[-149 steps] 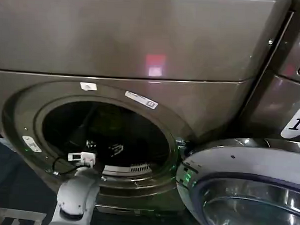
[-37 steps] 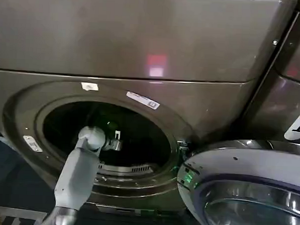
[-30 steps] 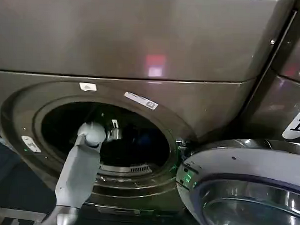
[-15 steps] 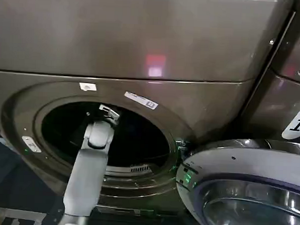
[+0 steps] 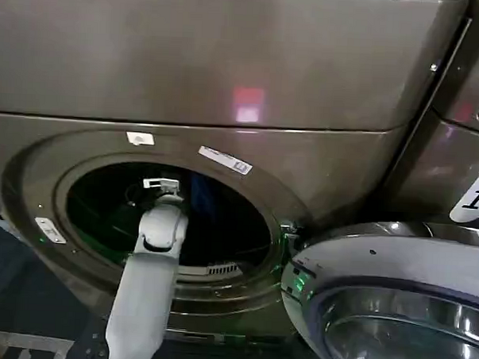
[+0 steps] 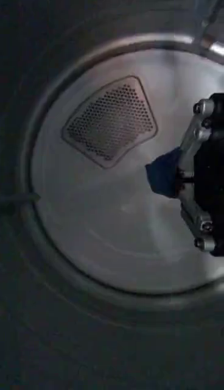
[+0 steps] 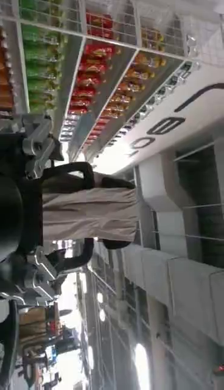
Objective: Grasp the clothes from the dryer.
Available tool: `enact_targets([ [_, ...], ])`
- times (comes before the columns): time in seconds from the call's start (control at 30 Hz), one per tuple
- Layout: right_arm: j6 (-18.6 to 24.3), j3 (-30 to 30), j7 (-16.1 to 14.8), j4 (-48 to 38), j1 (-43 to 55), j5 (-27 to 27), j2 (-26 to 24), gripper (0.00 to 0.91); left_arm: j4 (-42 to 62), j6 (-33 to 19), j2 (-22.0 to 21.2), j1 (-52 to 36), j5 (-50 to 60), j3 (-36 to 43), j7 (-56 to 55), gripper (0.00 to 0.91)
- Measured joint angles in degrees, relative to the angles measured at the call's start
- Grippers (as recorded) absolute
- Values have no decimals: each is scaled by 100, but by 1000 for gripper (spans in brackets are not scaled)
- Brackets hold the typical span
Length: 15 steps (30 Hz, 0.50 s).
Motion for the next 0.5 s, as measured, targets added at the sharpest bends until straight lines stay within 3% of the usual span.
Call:
enact_targets([
  [0.5,-119,103,-3,47,16,-75,7,907,-71,229,-7,55,-219,-9,-180,0],
])
